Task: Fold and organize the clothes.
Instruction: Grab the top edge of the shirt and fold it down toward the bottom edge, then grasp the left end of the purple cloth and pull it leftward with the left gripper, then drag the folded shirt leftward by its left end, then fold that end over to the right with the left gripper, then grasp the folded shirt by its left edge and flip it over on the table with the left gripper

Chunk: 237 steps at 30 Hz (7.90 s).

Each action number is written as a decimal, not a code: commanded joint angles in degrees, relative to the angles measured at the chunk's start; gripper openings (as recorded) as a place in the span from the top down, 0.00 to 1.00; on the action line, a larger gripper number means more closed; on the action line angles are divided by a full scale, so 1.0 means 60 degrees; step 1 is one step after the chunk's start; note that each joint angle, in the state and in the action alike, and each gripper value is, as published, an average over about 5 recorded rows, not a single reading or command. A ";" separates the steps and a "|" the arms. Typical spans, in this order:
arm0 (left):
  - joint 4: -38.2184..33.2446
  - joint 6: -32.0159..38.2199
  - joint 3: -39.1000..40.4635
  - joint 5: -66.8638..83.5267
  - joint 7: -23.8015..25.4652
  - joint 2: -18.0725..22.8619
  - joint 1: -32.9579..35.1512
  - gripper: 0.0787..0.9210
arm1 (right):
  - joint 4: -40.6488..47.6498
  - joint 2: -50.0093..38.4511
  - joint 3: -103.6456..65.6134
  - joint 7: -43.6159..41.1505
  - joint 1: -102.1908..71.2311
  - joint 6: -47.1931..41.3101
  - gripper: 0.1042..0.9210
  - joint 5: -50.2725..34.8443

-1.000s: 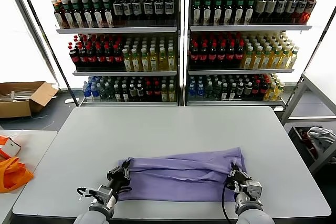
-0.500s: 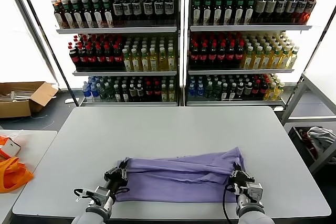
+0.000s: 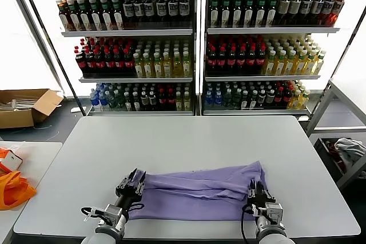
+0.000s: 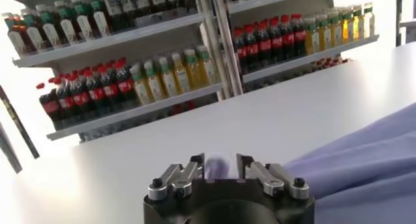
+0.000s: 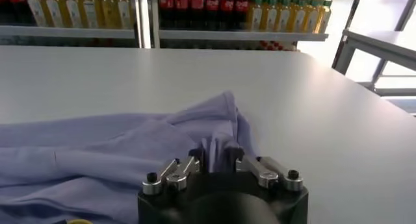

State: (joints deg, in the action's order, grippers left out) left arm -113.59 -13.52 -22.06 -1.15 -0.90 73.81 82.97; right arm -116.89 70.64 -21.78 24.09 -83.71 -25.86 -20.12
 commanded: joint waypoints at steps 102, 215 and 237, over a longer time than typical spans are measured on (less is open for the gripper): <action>0.1714 -0.0300 -0.6283 0.2857 -0.0938 -0.3534 -0.0671 0.98 | -0.1618 -0.0202 -0.0926 0.0034 0.0273 0.0229 0.12 -0.0680; 0.1090 -0.0063 -0.3959 0.0628 -0.0822 -0.1028 -0.0356 0.12 | -0.1697 0.0141 -0.0208 -0.0102 -0.0328 0.0783 0.12 0.0064; 0.2107 -0.1648 -0.4334 0.6732 0.0269 -0.1746 -0.0672 0.12 | -0.2022 0.0141 -0.0273 -0.0122 -0.0836 0.0866 0.12 0.0257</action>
State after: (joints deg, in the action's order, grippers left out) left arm -104.57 -19.95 -46.81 23.58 -1.92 65.15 79.73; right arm -128.70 71.55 -23.29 23.34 -88.10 -20.69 -18.68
